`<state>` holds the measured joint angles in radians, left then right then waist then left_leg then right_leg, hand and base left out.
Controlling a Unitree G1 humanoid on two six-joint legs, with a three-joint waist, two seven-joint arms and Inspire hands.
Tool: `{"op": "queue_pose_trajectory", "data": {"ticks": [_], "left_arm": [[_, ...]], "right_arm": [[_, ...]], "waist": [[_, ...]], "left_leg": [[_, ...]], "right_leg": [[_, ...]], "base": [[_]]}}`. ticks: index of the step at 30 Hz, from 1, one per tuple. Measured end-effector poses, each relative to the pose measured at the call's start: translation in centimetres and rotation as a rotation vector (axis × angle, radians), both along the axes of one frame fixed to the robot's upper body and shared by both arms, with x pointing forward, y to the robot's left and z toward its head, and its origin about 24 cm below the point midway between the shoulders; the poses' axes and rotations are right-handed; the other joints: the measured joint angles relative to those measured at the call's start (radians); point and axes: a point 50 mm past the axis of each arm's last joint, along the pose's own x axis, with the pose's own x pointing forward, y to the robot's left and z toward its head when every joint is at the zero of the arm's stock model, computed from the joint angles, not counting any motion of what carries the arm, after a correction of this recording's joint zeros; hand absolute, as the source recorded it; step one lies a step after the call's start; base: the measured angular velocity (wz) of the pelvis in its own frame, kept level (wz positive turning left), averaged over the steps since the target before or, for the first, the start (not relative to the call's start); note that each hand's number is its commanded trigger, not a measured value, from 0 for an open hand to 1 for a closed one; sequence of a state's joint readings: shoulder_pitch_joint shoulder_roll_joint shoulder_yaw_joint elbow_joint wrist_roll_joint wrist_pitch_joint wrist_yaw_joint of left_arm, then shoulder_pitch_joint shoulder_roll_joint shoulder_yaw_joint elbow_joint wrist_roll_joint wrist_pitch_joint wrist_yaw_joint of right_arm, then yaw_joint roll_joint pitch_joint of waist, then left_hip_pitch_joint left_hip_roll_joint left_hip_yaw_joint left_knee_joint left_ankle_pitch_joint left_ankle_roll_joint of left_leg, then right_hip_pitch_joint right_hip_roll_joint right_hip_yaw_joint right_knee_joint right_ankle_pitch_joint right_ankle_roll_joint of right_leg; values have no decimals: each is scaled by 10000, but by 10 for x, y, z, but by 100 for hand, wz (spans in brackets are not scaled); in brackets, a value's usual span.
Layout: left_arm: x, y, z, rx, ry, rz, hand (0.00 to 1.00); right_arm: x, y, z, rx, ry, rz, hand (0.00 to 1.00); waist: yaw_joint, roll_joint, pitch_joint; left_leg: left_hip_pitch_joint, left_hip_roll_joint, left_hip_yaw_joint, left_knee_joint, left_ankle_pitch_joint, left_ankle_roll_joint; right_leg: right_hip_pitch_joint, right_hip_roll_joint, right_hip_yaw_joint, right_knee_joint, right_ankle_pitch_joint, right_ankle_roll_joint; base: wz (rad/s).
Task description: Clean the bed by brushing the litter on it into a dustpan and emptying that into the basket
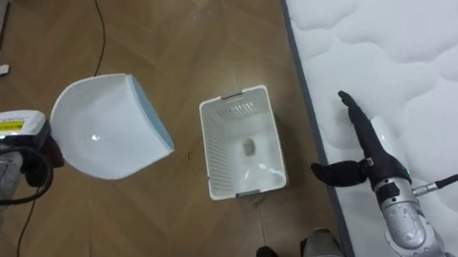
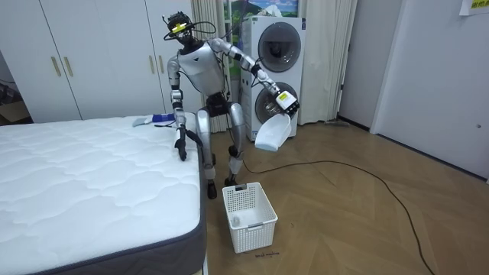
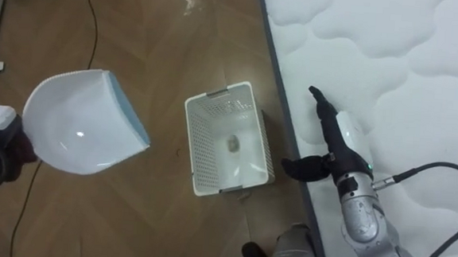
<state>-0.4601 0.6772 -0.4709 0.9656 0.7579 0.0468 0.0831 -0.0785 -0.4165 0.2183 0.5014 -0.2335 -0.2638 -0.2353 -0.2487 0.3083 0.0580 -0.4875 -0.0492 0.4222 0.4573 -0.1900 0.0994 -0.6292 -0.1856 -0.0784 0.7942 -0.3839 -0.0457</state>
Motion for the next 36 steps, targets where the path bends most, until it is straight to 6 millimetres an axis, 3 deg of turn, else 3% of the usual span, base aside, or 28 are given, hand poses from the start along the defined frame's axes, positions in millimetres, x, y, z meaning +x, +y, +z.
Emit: {"op": "queue_pose_trajectory", "data": {"ticks": [18, 26, 29, 31, 33, 34, 36], "left_arm": [[3, -3, 2, 520, -10, -460, 100], [3, -4, 3, -40, -548, -282, 100], [5, -6, 7, -547, -1124, -284, 100], [-4, -3, 8, -992, -1971, -205, 100], [-16, 1, 4, -1245, -2454, -68, 100], [-23, 4, 3, -1366, -2727, 34, 100], [-36, 7, -1, -1556, -3020, 239, 100]], "right_arm": [[0, 4, 0, 139, -55, 193, 0], [-1, 1, 0, 790, -151, -180, 0], [-6, 2, -7, 784, 120, -198, 0], [-11, 6, -14, 777, 404, -108, 0], [-15, 7, -18, 829, 597, -181, 0], [-19, 5, -22, 791, 809, -307, 0], [-29, 1, -30, 766, 1210, -597, 0]], "waist": [[-146, -11, 8], [-8, -197, 37], [406, -559, 39], [1083, -940, -42], [1308, -1093, -121], [1466, -1227, -173], [1694, -1454, -291]], "left_leg": [[61, 24, 134, -91, 1, -2], [145, 58, 105, -87, -1, -4], [155, 47, -816, 278, -139, -224], [229, 38, -2078, 447, -345, -556], [402, 129, -2582, 448, -436, -703], [615, 217, -2671, 421, -485, -771], [952, 360, -2694, 358, -501, -797]], "right_leg": [[29, 41, 59, -107, -13, 2], [116, 167, 236, -307, 31, 36], [265, 445, 592, -407, 82, 14], [367, 954, 1171, -693, 297, -39], [648, 1261, 1359, -1116, 515, -45], [917, 1471, 1515, -1424, 652, -36], [1331, 1587, 1546, -1774, 791, -29]], "base": [[-2], [-8], [-54], [-101], [-80], [-71], [-51]]}}
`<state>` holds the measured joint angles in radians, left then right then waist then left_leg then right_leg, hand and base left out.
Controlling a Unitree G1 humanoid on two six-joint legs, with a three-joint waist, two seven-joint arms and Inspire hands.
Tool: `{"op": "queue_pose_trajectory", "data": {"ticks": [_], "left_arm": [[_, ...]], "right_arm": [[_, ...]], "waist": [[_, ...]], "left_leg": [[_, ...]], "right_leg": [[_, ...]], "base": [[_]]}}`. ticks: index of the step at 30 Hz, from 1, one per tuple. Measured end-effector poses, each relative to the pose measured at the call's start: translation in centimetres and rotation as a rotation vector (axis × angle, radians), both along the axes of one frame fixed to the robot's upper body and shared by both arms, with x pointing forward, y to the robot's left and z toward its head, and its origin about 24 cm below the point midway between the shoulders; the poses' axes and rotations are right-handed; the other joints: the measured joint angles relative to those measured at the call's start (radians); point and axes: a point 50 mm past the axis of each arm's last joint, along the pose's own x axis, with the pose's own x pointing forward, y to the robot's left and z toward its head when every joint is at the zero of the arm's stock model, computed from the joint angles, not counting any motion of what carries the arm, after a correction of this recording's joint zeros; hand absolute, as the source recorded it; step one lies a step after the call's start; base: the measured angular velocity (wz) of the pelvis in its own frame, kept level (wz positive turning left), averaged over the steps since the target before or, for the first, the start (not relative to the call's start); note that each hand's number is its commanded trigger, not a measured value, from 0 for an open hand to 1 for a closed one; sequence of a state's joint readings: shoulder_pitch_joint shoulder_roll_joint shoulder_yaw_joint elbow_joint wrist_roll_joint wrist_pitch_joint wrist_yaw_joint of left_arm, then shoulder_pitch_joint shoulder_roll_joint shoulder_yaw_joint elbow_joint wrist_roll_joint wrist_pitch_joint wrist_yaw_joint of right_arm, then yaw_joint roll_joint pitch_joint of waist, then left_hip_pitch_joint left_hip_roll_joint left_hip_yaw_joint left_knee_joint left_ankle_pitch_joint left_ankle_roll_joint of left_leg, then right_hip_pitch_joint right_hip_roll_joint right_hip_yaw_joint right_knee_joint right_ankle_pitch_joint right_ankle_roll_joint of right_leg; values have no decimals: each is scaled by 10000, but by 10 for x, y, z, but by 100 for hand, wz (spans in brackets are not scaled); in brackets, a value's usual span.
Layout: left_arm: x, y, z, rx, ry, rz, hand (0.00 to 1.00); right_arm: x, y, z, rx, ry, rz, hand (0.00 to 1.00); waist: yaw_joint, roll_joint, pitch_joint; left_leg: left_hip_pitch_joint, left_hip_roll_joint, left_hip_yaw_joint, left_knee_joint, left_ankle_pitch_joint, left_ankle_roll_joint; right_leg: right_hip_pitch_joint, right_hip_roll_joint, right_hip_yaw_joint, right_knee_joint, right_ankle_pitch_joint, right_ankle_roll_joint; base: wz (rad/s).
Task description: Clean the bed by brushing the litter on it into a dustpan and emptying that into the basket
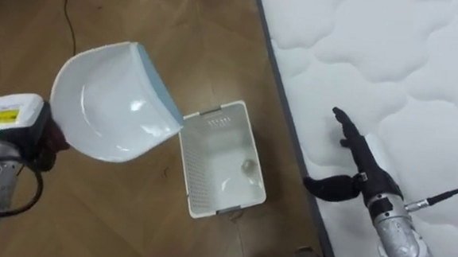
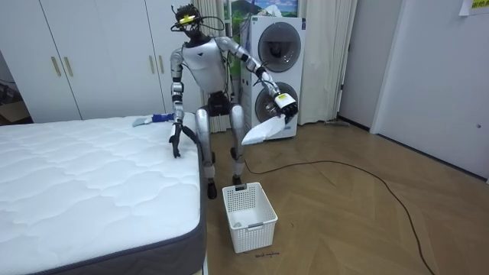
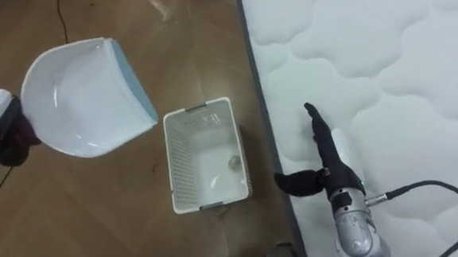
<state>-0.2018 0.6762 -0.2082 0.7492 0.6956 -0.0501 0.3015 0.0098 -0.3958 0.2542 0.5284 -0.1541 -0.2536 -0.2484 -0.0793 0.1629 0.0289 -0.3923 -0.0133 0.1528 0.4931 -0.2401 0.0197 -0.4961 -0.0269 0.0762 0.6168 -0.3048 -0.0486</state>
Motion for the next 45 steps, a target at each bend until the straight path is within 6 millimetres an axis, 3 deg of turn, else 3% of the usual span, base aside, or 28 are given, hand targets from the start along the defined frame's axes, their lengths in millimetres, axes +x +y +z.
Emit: {"op": "queue_pose_trajectory", "data": {"ticks": [4, 6, 11, 14, 16, 17, 19, 20, 21, 22, 23, 24, 25, 26, 27, 28, 30, 31, 32, 34, 36, 39, 41, 42, 44, 45], "left_arm": [[-13, -12, 5, -475, -697, -440, 100], [-14, -17, 9, -666, -1064, -582, 100], [-27, -35, 3, -1676, -1579, -553, 100], [-30, -44, 5, -1984, -1710, -900, 100], [-33, -46, 8, -2123, -1851, -911, 100], [-34, -46, 6, -2204, -1827, -819, 100], [-43, -42, 1, -2606, -1912, -189, 100], [-44, -40, 1, -2696, -1941, -104, 100], [-44, -39, 2, -2965, -2078, 30, 100], [-43, -39, 5, -3228, -2291, 63, 100], [-41, -38, 7, -3282, -2428, 24, 100], [-36, -40, 9, -3476, -2558, 3, 100], [-38, -43, 4, -3845, -2530, 226, 100], [-40, -44, 1, -3972, -2491, 340, 100], [-42, -44, -2, -4259, -2425, 637, 100], [-43, -43, -4, -4551, -2419, 917, 100], [-42, -42, -3, -4612, -2439, 1105, 100], [-42, -42, -3, -4650, -2445, 1121, 100], [-42, -44, -4, -4724, -2411, 1126, 100], [-42, -51, -9, -5011, -2255, 1078, 100], [-41, -54, -10, -5142, -2160, 972, 100], [-42, -61, -15, -5472, -1892, 898, 100], [-45, -66, -21, -5579, -1657, 866, 100], [-47, -68, -25, -5665, -1492, 907, 100], [-54, -73, -33, -5852, -1239, 1101, 100], [-59, -74, -38, -5958, -1086, 1231, 100]], "right_arm": [[-22, -21, -12, 112, 816, -1349, 0], [-23, -27, -10, 128, 747, -1667, 0], [-29, -28, -3, 275, 286, -2049, 0], [-39, -32, -2, 300, 297, -2324, 0], [-42, -33, -2, 305, 406, -2465, 0], [-42, -34, -2, 331, 419, -2486, 0], [-37, -30, 2, 492, 315, -2391, 0], [-35, -28, 3, 505, 253, -2341, 0], [-33, -26, 5, 537, 177, -2240, 0], [-29, -24, 6, 533, 168, -2186, 0], [-28, -22, 6, 582, 160, -2211, 0], [-31, -21, 2, 651, 348, -2313, 0], [-34, -21, 0, 722, 495, -2401, 0], [-34, -20, 0, 814, 464, -2466, 0], [-32, -18, 1, 894, 331, -2465, 0], [-30, -15, 5, 980, 148, -2364, 0], [-25, -11, 9, 1148, -131, -2227, 0], [-21, -9, 10, 1297, -217, -2165, 0], [-20, -8, 10, 1289, -223, -2127, 0], [-20, -5, 9, 1329, -111, -1906, 0], [-19, -2, 8, 1442, 20, -1676, 0], [-21, -6, 4, 1460, 273, -1766, 0], [-25, -8, 0, 1446, 471, -1817, 0], [-26, -9, -1, 1473, 580, -1755, 0], [-26, -8, -1, 1438, 688, -1542, 0], [-26, -7, -1, 1267, 750, -1344, 0]], "waist": [[57, -231, -122], [109, -293, -154], [283, -501, -197], [273, -761, -285], [468, -1046, -279], [580, -1089, -287], [1079, -1168, -266], [1152, -1174, -264], [1156, -1155, -268], [1188, -1022, -316], [1204, -938, -333], [1217, -1007, -217], [1365, -1117, -244], [1487, -1152, -226], [1679, -1183, -206], [1810, -1262, -229], [1965, -1405, -189], [1957, -1475, -95], [1953, -1494, -86], [1766, -1438, -90], [1360, -1478, -92], [887, -1575, -112], [834, -1632, -135], [862, -1669, -165], [891, -1676, -174], [976, -1668, -192]], "left_leg": [[964, 141, -39, -506, -4, -7], [1355, 170, -23, -857, -4, -7], [2513, 175, 59, -1673, -4, -7], [2880, 165, 163, -1819, -6, -4], [3353, 227, 983, -1913, -6, -4], [3494, 267, 1266, -1919, -6, -3], [3987, 409, 2198, -1885, -23, 37], [4026, 421, 2225, -1892, -40, 72], [3972, 405, 1959, -2095, -82, 169], [3970, 452, 1809, -2786, -77, 214], [3962, 752, 2312, -2925, -198, 248], [3926, 906, 3435, -2609, -235, 221], [4101, 929, 4333, -2503, -232, 228], [4243, 918, 4783, -2507, -233, 229], [4402, 914, 5577, -2531, -236, 235], [4487, 876, 6199, -2520, -238, 237], [4404, 872, 6668, -2484, -246, 240], [4226, 931, 6470, -2291, -246, 239], [4111, 972, 6266, -2180, -245, 238], [3720, 1303, 5379, -1659, -208, 175], [3577, 1497, 4986, -1515, -119, 21], [3532, 1776, 5024, -1485, 1, -202], [3590, 1920, 5019, -1480, 50, -333], [3643, 1934, 4786, -1498, 79, -402], [3761, 1810, 3571, -1496, 99, -452], [3835, 1646, 2282, -1500, 104, -459]], "right_leg": [[1225, 169, 6, -1060, 315, 91], [1552, 233, 84, -1394, 473, 154], [2477, 357, 329, -2179, 754, 225], [2761, 455, 384, -2407, 889, 256], [2860, 540, 285, -2458, 996, 230], [2913, 537, 102, -2518, 1075, 193], [3097, 470, -1245, -2950, 1636, -110], [3198, 509, -1360, -3136, 1810, -169], [3263, 725, -1042, -3568, 2263, -179], [3217, 1187, -576, -4175, 2837, -43], [3119, 1204, -809, -4157, 2860, 97], [3055, 681, -2298, -2955, 2036, 133], [3282, -21, -3411, -1753, 1332, 133], [3468, -359, -3799, -1367, 1098, 215], [3834, -996, -4448, -893, 822, 481], [4125, -1510, -4817, -744, 649, 724], [4383, -1861, -5096, -1306, 543, 909], [4413, -1786, -5139, -1970, 468, 1028], [4399, -1727, -5178, -2225, 453, 1048], [4274, -1448, -5138, -2558, 585, 822], [4267, -1234, -5122, -2646, 695, 626], [4079, -860, -4773, -2838, 882, 310], [3912, -654, -4455, -2930, 979, 151], [3790, -515, -4094, -2902, 1023, 65], [3747, -230, -3422, -2901, 1095, -62], [3753, -1, -2790, -2887, 1111, -109]], "base": [[-10], [-22], [-39], [-24], [-77], [-142], [-186], [-175], [-155], [-145], [-125], [-123], [-127], [-156], [-155], [-150], [-126], [-112], [-107], [-81], [-34], [-43], [-69], [-96], [-109], [-132]]}}
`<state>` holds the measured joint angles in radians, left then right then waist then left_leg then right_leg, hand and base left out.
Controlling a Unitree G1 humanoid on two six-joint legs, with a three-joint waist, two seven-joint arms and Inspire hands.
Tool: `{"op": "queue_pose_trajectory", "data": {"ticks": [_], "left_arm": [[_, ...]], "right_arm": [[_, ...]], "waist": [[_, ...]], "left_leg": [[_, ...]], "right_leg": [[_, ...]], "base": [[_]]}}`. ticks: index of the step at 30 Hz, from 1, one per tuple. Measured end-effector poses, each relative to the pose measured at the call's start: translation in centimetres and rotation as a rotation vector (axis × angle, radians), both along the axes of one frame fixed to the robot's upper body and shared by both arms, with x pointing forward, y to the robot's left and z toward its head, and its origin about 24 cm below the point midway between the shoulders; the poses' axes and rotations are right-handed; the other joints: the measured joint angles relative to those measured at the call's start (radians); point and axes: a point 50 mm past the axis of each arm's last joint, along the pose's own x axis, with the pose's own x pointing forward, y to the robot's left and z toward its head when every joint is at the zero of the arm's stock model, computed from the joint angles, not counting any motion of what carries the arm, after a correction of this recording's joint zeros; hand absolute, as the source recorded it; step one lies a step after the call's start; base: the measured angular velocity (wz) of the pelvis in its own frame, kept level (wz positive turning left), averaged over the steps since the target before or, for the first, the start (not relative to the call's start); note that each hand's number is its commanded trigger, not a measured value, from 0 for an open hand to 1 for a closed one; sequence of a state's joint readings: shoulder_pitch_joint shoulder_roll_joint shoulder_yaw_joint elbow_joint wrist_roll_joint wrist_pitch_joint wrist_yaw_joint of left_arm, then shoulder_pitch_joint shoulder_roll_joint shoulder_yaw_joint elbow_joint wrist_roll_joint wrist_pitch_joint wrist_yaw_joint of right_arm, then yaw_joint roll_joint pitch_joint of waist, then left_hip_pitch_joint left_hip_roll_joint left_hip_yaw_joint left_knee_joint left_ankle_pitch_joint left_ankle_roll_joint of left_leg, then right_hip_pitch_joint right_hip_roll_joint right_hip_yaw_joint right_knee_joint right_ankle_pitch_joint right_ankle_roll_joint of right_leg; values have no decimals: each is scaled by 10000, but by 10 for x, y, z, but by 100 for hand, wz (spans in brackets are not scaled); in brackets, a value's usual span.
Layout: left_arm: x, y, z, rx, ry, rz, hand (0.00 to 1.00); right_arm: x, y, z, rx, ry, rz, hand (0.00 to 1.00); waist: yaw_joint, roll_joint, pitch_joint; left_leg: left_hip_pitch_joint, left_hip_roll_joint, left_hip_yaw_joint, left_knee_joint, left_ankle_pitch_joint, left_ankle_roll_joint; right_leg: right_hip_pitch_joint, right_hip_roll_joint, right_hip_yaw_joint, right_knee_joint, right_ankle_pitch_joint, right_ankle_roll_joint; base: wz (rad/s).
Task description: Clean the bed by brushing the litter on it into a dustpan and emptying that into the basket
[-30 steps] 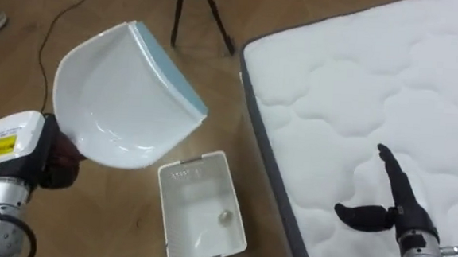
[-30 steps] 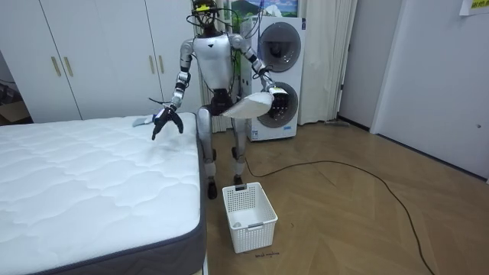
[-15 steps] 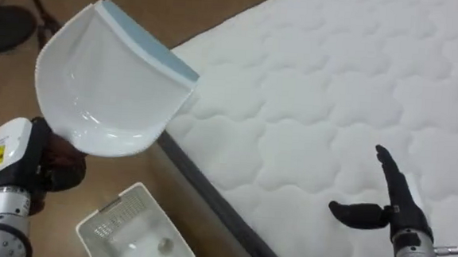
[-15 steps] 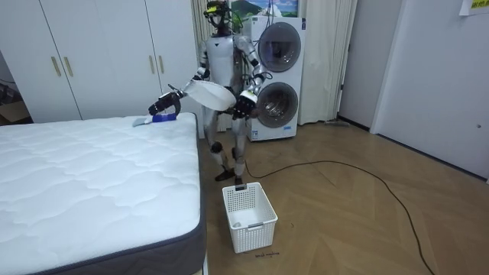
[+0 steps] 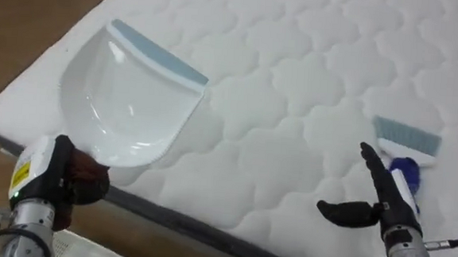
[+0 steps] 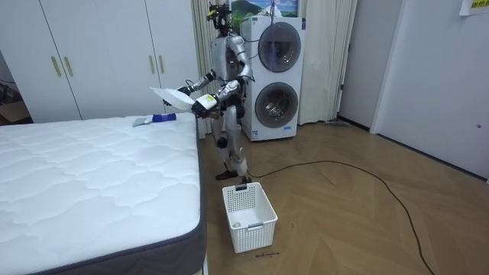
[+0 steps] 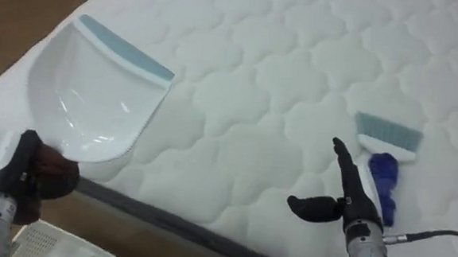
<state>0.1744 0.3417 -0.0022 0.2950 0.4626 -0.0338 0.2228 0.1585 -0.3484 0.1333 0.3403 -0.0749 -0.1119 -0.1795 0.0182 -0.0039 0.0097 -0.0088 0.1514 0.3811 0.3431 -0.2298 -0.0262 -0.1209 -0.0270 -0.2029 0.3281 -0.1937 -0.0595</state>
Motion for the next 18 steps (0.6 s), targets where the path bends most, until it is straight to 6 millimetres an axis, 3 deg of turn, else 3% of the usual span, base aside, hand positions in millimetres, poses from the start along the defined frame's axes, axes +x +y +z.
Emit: {"op": "queue_pose_trajectory", "data": {"ticks": [1, 2, 4, 7, 11, 12, 13, 15, 18], "left_arm": [[-5, -2, -4, -111, 141, 57, 100], [-7, -3, -6, -165, 206, 78, 100], [-13, -7, -12, -448, 511, 18, 100], [-24, -12, -19, -713, 764, 19, 100], [-19, -13, -17, -728, 706, -99, 97], [-19, -13, -17, -745, 715, -96, 91], [-19, -13, -17, -752, 707, -90, 71], [-19, -13, -17, -772, 733, -115, 0], [-19, -14, -18, -858, 897, -240, 0]], "right_arm": [[0, 0, 0, -63, 64, 163, 0], [0, 1, 0, -74, 102, 241, 0], [-1, 2, -3, -279, 368, 598, 0], [-3, 4, -6, -141, 582, 793, 0], [-6, 6, -8, -231, 781, 1064, 0], [-7, 8, -9, -282, 844, 1108, 0], [-10, 10, -12, -217, 915, 1096, 0], [-14, 12, -15, -136, 1042, 1062, 0], [-23, 9, -23, -131, 1449, 903, 0]], "waist": [[168, 8, -59], [216, 16, -65], [367, 80, -85], [385, 236, -135], [-58, 199, -118], [-89, 196, -118], [-104, 187, -119], [-172, 204, -107], [-241, 295, -46]], "left_leg": [[36, -158, -1241, 15, 0, -1], [87, -221, -1720, 25, -9, -14], [186, -676, -3157, -106, -20, -32], [422, -904, -3527, -779, -15, -106], [643, -952, -3377, -1221, -61, -102], [747, -962, -3309, -1296, -70, -84], [839, -961, -3274, -1357, -75, -75], [923, -951, -3284, -1428, -73, -72], [968, -929, -3299, -1433, -70, -67]], "right_leg": [[32, 214, 613, 14, 47, -65], [42, 326, 906, -1, 101, -98], [87, 653, 2050, 9, 227, -139], [65, 891, 2757, 42, 350, -80], [-41, 947, 2738, -32, 451, 52], [5, 928, 2710, -36, 453, 55], [42, 925, 2701, -37, 453, 56], [141, 925, 2676, -156, 451, 56], [304, 927, 2634, -385, 483, 76]], "base": [[-140], [-141], [-118], [-106], [-19], [-17], [-17], [-3], [3]]}}
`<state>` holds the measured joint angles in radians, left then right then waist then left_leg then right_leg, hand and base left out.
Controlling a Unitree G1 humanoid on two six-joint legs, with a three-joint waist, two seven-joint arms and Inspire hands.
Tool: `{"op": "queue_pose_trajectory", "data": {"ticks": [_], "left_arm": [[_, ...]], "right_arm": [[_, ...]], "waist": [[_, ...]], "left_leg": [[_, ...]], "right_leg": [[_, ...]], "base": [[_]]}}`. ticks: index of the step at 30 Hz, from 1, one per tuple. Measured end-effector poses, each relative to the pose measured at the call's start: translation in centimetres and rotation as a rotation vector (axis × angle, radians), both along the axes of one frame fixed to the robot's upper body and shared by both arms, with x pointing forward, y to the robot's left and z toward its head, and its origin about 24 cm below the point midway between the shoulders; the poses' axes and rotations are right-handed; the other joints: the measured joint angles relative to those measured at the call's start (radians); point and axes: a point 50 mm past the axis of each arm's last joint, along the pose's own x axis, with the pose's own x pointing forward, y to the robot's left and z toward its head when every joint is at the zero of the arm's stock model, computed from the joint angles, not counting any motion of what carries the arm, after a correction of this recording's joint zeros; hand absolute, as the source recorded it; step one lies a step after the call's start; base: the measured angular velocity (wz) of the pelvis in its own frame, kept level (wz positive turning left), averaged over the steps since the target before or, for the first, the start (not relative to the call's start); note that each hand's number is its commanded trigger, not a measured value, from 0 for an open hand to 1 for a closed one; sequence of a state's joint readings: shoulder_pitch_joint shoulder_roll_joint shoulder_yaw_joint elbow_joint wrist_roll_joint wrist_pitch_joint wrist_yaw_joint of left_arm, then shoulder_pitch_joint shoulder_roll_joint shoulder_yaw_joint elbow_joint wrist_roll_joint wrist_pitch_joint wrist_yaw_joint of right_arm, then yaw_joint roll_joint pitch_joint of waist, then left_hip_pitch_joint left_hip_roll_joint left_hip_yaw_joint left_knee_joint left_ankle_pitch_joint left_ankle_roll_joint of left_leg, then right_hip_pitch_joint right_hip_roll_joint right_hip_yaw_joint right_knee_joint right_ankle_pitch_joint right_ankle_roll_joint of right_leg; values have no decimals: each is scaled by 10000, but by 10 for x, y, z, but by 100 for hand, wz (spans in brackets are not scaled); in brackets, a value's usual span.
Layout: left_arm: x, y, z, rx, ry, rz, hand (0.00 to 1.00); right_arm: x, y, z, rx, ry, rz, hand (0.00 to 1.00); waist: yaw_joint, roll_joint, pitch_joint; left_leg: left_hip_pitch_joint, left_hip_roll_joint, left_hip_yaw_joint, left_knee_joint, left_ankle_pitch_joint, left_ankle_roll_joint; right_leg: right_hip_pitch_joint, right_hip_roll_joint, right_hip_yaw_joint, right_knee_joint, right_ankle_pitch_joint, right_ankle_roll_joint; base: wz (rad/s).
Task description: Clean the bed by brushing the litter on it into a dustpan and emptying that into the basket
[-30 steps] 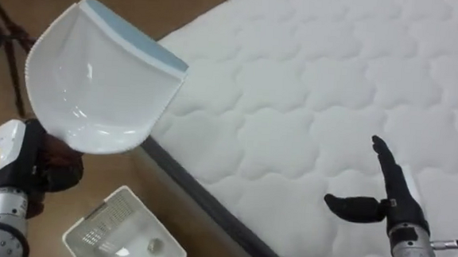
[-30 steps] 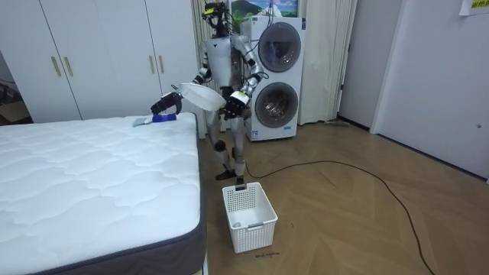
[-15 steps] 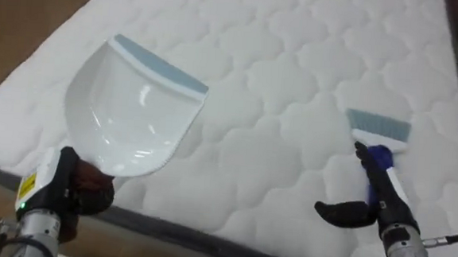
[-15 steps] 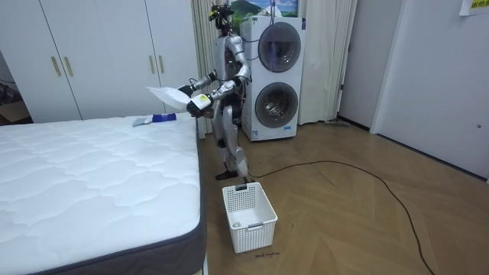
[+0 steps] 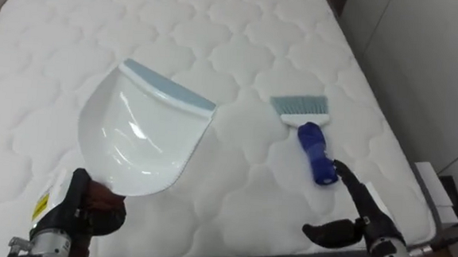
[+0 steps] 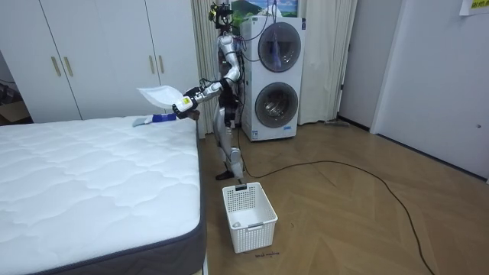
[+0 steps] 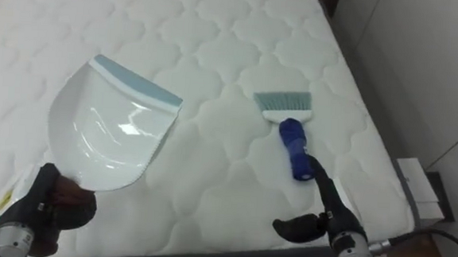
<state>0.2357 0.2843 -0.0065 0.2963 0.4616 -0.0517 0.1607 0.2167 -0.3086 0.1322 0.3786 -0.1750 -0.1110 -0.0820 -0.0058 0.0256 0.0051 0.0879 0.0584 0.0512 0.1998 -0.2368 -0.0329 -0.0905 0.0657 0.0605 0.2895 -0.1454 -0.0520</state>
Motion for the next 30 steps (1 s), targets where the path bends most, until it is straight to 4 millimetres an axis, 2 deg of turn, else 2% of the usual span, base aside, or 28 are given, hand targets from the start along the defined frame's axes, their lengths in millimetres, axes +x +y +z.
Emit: {"op": "queue_pose_trajectory", "data": {"ticks": [1, 4, 17, 20, 21, 22, 30], "left_arm": [[0, -1, -1, -30, 61, -81, 0], [0, -2, -1, -84, 148, -165, 0], [-3, -9, -8, -211, 430, -377, 0], [-15, -5, -26, -321, 1406, -63, 0], [-22, -4, -35, -605, 1777, 246, 0], [-27, -3, -40, -915, 2024, 528, 0], [-74, 11, -77, -2294, 4040, 2713, 0]], "right_arm": [[-5, -3, -6, -100, 310, -110, 0], [-15, -7, -18, -184, 994, -340, 0], [-25, -4, -31, -35, 1650, -597, 0], [-34, -6, -40, -43, 2180, -821, 0], [-40, -8, -44, -61, 2460, -966, 0], [-43, -9, -46, -83, 2598, -1081, 0], [-69, -21, -63, -28, 3733, -2183, 0]], "waist": [[-57, 33, 70], [-93, 83, 82], [-170, -50, 39], [-186, -34, 22], [-163, -43, -25], [-157, -44, -39], [-142, -91, -92]], "left_leg": [[59, -2, -1, -17, 0, 0], [3, -11, 3, -29, 0, 0], [153, -5, 24, -55, 1, 0], [421, 20, 29, -146, 1, 0], [473, 19, 31, -184, 0, 0], [470, 10, 31, -205, 0, 0], [845, 3, 41, -333, 0, 0]], "right_leg": [[73, -12, -17, -44, 4, 2], [18, -26, -53, -71, -6, 16], [128, 2, -32, -57, -52, 7], [412, 26, -47, -317, -47, 11], [434, 35, -14, -324, -49, 14], [420, 45, 37, -320, -49, 26], [739, 41, 34, -357, -60, 55]], "base": [[6], [0], [-3], [0], [0], [0], [0]]}}
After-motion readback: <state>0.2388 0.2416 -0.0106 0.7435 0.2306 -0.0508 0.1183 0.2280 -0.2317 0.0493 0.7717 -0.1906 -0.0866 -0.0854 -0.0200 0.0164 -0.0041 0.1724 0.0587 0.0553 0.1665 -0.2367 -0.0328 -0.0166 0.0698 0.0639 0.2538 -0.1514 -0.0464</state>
